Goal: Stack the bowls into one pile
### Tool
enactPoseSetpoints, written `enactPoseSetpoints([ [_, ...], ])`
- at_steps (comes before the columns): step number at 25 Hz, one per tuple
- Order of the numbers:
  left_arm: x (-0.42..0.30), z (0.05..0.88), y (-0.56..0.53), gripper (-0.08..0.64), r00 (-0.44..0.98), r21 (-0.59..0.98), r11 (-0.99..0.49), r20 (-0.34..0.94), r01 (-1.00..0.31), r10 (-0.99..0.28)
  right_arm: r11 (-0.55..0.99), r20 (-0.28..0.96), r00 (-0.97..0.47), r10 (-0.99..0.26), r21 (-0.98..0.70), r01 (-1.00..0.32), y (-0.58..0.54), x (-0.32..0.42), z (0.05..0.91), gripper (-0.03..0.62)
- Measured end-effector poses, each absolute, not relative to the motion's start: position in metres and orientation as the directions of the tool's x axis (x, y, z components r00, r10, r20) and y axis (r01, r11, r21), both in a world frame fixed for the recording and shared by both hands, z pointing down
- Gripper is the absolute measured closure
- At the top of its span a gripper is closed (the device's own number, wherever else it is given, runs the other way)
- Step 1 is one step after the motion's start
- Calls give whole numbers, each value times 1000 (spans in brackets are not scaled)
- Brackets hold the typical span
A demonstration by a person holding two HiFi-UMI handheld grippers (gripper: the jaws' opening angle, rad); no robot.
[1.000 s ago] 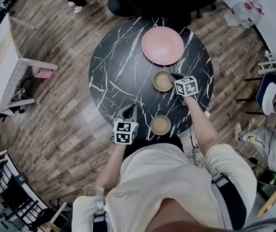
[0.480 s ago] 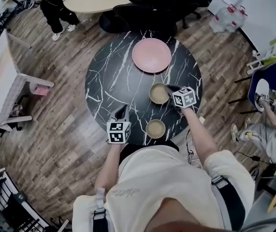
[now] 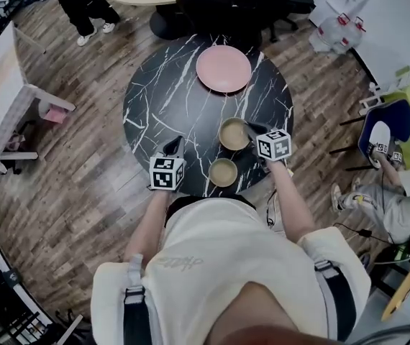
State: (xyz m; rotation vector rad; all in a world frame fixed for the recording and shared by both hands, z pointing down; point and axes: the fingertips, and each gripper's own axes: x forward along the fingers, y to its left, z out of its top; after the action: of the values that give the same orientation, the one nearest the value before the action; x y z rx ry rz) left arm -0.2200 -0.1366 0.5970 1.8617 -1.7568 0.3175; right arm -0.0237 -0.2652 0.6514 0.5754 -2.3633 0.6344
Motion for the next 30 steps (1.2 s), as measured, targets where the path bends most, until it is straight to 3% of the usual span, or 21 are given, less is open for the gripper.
enactPoseSetpoints([
  [30,-191,639,-93,541,176,257,-24,587,-966,-790,800,728,-682,-73,-366,-476,-124,-1,718,566],
])
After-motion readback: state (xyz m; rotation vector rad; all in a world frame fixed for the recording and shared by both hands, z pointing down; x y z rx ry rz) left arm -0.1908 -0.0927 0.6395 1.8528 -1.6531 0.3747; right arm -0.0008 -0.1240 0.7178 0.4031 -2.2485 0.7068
